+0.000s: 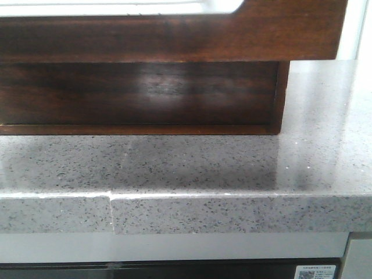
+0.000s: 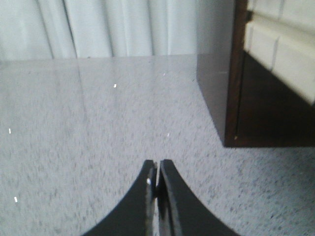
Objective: Put scissors in drawer with both arms
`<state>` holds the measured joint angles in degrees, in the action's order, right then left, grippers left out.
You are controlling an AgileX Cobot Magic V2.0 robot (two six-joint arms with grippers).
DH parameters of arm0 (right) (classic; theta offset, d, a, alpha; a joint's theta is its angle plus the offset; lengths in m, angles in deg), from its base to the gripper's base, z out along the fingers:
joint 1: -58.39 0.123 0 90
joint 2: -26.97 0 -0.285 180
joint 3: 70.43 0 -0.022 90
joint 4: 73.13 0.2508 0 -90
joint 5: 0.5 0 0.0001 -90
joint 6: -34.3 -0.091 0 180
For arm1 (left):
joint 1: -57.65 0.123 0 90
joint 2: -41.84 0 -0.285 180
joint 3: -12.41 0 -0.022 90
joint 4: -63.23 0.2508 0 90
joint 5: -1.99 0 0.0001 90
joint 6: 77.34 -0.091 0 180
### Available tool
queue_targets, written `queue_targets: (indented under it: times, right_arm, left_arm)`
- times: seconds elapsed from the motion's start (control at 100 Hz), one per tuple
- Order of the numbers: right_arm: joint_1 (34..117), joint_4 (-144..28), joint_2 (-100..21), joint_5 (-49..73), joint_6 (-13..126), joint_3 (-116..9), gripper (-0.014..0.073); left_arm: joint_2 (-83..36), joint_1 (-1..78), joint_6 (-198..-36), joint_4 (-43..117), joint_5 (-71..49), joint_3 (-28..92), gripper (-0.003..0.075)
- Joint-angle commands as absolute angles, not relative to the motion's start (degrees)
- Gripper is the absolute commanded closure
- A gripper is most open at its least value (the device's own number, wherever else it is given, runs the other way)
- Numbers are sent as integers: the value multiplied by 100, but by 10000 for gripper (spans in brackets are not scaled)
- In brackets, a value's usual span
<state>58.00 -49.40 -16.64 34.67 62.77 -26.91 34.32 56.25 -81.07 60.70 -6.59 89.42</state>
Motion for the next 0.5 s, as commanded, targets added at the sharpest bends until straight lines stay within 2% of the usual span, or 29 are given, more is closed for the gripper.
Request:
queue_targets:
  times: [0.0,0.49]
  right_arm:
    - [5759,-4810,-1672,3139,6282,-2839,662]
    - [5759,-4810,-1672,3125,6282,-2839,662]
  left_arm:
    - [3620,5653,-7892,6087,199,9140,741]
    - [3610,5653,-7892,6087,-56,9141,741]
